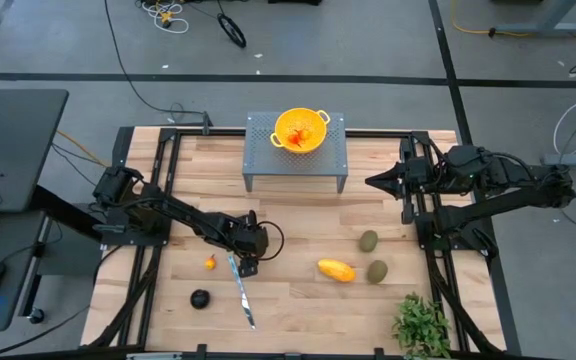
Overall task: Pick & Place Fruit
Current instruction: Put the pear into the yellow colander bowl on the shelf
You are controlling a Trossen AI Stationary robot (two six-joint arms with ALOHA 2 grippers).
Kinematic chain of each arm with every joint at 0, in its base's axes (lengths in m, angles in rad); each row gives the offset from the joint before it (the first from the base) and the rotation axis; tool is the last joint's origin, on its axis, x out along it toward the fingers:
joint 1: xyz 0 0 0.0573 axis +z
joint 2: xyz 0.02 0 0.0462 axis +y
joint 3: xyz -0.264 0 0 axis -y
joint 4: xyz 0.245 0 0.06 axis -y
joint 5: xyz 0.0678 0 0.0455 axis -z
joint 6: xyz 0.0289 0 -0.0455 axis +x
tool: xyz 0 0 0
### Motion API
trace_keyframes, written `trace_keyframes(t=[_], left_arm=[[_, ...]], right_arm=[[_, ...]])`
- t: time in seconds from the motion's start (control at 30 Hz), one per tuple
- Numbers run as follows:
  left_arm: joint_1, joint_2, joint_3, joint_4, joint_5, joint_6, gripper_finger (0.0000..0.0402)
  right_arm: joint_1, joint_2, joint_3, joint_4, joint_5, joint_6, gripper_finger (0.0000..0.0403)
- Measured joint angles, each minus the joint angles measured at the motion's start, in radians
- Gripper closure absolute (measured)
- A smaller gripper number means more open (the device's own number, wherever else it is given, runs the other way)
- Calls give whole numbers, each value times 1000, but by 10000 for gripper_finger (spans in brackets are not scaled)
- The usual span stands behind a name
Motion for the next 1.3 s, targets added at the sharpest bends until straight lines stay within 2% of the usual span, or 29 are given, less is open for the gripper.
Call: trace_keyframes(t=[0.33, 0.73, 1.3], left_arm=[[0, 0, 0, 5, 17, 8, 198], [0, 0, 0, 9, 20, -3, 241], [0, -1, 0, 9, 21, -3, 258]], right_arm=[[0, 0, 0, -2, 0, 0, 385], [0, 0, 0, -3, -1, 0, 385], [0, 0, 0, -3, -2, 0, 385]])
